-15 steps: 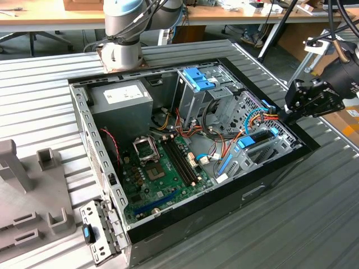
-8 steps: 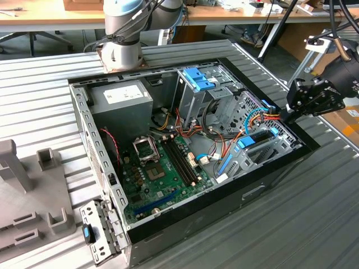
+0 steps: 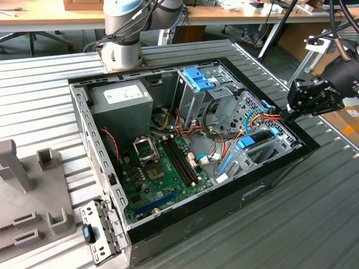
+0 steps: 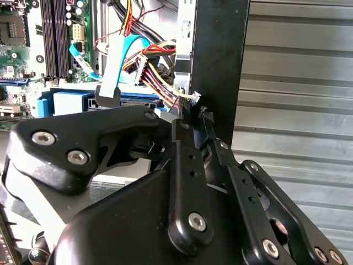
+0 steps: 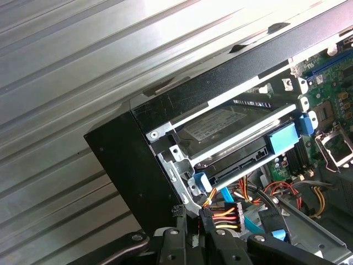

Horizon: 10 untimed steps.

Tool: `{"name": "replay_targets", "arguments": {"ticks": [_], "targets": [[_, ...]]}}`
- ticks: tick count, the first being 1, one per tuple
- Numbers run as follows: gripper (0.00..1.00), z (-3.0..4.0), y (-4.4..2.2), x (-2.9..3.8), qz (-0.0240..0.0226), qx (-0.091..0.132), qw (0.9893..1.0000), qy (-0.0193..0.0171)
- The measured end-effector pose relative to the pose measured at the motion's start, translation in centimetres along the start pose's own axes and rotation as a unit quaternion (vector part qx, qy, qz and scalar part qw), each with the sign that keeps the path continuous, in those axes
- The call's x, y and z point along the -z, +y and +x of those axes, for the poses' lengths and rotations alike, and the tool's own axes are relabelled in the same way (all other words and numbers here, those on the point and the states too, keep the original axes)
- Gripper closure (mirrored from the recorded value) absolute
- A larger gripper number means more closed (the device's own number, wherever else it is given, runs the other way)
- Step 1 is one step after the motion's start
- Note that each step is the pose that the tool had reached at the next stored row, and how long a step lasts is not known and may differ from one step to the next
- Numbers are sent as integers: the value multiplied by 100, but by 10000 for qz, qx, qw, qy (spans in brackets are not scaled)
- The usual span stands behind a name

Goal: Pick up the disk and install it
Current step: 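Insert the first disk wire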

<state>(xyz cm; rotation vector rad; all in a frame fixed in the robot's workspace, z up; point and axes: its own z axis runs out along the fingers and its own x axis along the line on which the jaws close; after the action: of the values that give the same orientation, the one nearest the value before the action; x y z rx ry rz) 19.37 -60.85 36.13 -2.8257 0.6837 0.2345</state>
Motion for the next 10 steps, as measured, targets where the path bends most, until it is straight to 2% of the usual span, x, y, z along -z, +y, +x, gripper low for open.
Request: {"name": "replay_targets", "arguments": {"ticks": [2,3,10], "targets": [[78,0,0,2,-1,0,10000,1],[83,0,0,2,-1,0,10000,0],[83,0,0,0,2,0,10000,-2]]}}
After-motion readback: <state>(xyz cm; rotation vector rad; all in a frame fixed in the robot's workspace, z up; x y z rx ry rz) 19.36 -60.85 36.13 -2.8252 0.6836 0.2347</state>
